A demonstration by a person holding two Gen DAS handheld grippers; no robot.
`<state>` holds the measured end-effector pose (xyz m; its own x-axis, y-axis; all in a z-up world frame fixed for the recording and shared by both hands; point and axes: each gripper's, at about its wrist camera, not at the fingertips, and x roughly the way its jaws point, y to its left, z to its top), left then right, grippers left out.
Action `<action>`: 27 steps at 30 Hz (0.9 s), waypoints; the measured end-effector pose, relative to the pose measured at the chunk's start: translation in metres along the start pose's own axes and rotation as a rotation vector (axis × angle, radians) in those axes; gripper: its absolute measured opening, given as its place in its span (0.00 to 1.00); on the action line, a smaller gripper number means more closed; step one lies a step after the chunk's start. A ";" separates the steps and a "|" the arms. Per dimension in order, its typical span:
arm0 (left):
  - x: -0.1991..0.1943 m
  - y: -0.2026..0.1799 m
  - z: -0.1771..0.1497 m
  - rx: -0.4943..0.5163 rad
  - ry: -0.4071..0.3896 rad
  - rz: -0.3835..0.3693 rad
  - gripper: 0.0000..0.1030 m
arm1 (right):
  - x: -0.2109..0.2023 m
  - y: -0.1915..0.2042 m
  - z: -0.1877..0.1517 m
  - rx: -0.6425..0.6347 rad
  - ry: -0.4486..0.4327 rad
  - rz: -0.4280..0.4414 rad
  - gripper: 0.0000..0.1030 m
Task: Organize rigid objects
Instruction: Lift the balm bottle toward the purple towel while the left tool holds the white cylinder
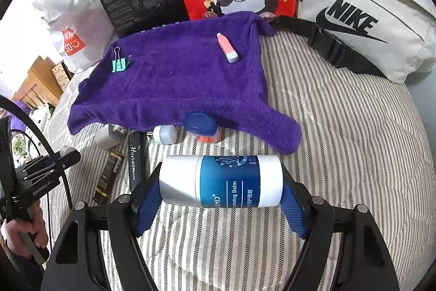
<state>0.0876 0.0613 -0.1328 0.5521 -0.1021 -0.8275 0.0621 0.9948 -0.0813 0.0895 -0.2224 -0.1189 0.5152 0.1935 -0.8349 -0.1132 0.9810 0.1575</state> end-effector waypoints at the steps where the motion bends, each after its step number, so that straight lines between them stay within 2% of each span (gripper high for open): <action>1: -0.002 -0.002 0.002 0.008 -0.003 0.002 0.29 | -0.002 0.000 0.001 -0.004 -0.001 0.003 0.74; 11: -0.025 -0.019 0.021 0.051 -0.042 0.005 0.29 | -0.013 0.000 -0.001 -0.031 -0.015 0.013 0.74; 15: -0.030 -0.020 0.028 0.053 -0.046 -0.015 0.29 | -0.017 0.001 -0.003 -0.034 -0.014 0.018 0.74; 27: -0.044 -0.019 0.043 0.062 -0.075 -0.007 0.29 | -0.031 0.007 0.002 -0.064 -0.043 0.019 0.74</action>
<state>0.0977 0.0466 -0.0710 0.6118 -0.1116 -0.7831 0.1167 0.9919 -0.0502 0.0746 -0.2214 -0.0911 0.5481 0.2138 -0.8086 -0.1765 0.9746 0.1381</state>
